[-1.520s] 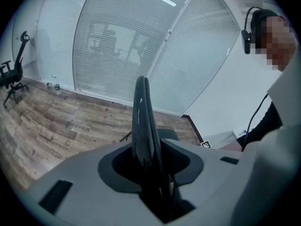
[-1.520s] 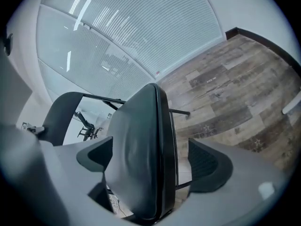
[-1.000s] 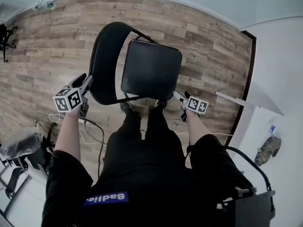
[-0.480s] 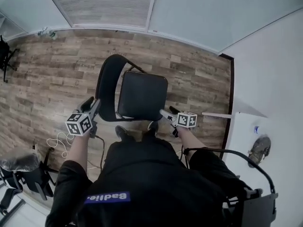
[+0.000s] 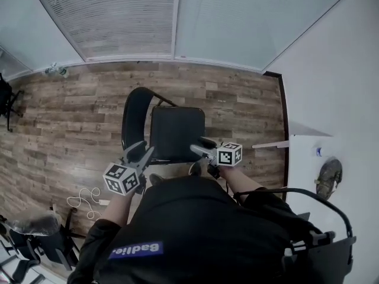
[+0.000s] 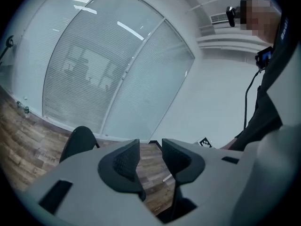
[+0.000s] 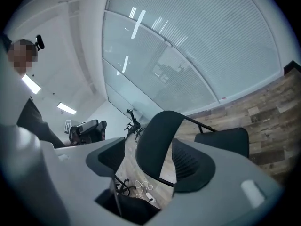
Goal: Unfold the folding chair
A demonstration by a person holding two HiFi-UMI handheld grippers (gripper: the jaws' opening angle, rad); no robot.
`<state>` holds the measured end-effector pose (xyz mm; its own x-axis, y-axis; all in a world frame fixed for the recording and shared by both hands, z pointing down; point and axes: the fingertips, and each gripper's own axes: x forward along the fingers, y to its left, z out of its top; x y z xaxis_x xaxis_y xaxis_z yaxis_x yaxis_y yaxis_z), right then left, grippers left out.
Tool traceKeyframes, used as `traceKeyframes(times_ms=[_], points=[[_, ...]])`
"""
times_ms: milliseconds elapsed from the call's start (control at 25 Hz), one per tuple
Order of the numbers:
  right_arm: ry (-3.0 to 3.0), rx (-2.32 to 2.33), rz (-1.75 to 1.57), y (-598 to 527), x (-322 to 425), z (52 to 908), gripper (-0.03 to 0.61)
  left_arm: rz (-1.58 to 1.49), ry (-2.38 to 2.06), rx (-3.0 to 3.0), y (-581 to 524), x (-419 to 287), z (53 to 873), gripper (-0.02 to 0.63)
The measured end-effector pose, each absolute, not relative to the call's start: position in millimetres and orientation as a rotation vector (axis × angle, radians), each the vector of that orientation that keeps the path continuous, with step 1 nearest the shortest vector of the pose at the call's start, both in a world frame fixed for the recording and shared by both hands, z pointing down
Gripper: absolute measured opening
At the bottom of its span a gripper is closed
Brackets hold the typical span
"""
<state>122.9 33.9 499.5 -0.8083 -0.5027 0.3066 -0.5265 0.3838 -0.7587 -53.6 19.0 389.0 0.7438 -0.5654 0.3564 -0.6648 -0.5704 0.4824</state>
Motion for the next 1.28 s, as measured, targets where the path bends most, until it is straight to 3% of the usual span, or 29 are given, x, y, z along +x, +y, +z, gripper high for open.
traceKeyframes(times_ms=[280, 560, 960, 1120, 1280], points=[[-2.830, 0.798, 1.170, 51.2, 79.4, 409.1, 0.232, 0.124, -0.813, 2.447, 39.1, -19.9, 333.6, 0.147], [-2.965, 0.802, 0.607, 46.7, 67.7, 316.6, 0.148, 0.117, -0.807, 2.763, 40.4, 21.0, 264.5, 0.138], [-2.904, 0.952, 0.093, 39.1, 49.8, 252.9, 0.003, 0.101, -0.942, 2.936, 39.5, 45.7, 220.5, 0.049], [-2.854, 1.018, 0.076, 45.1, 58.3, 262.9, 0.002, 0.075, -1.017, 2.889, 44.5, 42.1, 233.0, 0.006], [-2.836, 1.042, 0.122, 49.7, 66.2, 270.3, 0.002, 0.096, -1.037, 2.843, 47.4, 36.7, 243.6, 0.006]])
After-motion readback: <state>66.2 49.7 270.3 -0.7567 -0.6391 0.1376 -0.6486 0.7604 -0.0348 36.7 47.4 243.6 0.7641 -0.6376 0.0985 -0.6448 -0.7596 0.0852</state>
